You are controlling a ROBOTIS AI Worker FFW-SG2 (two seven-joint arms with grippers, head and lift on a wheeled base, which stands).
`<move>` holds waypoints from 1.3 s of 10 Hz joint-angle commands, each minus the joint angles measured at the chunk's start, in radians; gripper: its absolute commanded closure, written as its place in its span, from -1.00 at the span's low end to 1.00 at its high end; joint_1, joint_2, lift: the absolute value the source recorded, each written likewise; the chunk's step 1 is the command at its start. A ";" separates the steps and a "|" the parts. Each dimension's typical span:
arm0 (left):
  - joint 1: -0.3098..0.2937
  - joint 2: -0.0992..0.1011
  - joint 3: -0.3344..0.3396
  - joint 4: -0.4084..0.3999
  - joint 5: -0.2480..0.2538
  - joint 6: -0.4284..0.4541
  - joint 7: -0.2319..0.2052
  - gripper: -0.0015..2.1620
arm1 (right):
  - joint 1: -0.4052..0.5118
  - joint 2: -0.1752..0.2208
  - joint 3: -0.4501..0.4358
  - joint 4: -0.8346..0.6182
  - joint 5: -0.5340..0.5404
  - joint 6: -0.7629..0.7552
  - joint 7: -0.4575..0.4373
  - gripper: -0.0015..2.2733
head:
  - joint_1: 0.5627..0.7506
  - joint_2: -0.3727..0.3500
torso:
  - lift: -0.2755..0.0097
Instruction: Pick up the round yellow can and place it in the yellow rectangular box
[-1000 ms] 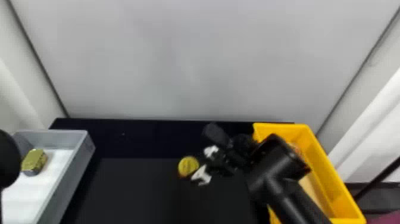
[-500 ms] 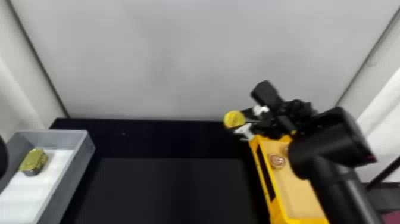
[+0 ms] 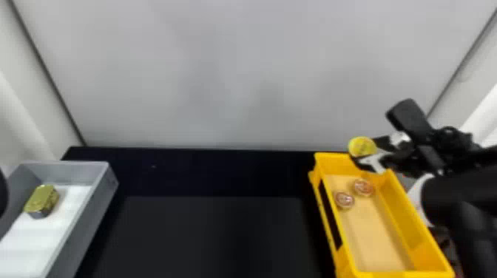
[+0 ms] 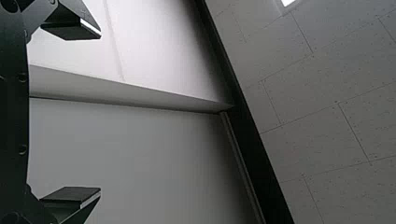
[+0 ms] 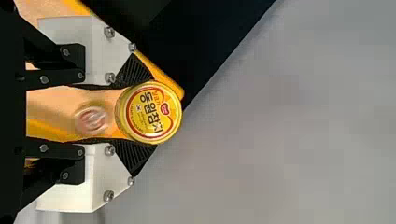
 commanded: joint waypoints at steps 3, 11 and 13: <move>0.000 0.000 0.003 0.000 -0.003 0.001 -0.005 -0.91 | 0.083 0.024 -0.182 0.072 0.007 0.009 0.000 -0.31 | 0.39 -0.19 | 0.93; -0.003 0.003 0.005 0.000 -0.006 0.002 -0.011 -0.91 | 0.115 0.053 -0.252 0.388 -0.381 -0.028 -0.282 -0.31 | 0.39 -0.19 | 0.93; -0.004 0.003 0.005 0.000 -0.006 0.002 -0.012 -0.91 | 0.115 0.053 -0.254 0.420 -0.409 -0.031 -0.305 -0.31 | 0.39 -0.19 | 0.93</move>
